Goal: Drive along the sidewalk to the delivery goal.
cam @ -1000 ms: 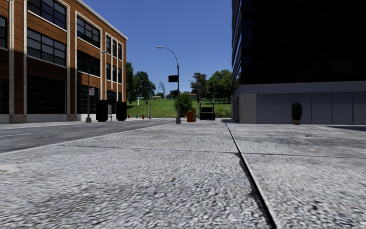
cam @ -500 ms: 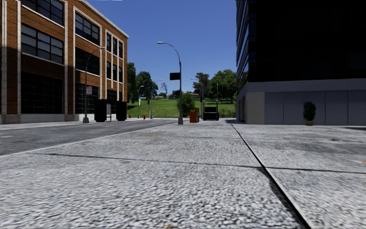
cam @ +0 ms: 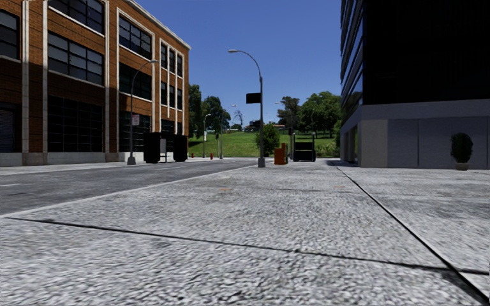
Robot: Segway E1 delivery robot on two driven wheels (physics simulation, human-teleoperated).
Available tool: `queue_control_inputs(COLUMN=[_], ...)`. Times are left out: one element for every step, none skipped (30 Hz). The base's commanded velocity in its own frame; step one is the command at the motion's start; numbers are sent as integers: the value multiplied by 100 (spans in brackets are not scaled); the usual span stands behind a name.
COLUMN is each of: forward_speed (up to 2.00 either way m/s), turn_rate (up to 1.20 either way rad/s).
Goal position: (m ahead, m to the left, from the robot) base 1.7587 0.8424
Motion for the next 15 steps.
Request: queue_control_inputs(forward_speed=[193, 193, 193, 193, 193, 193, 193, 193, 193, 193, 193, 193, 193, 195, 200], turn_rate=[68, 68, 55, 9, 0, 0, 0, 0, 0, 0, 17, 17, 41, 59, 69])
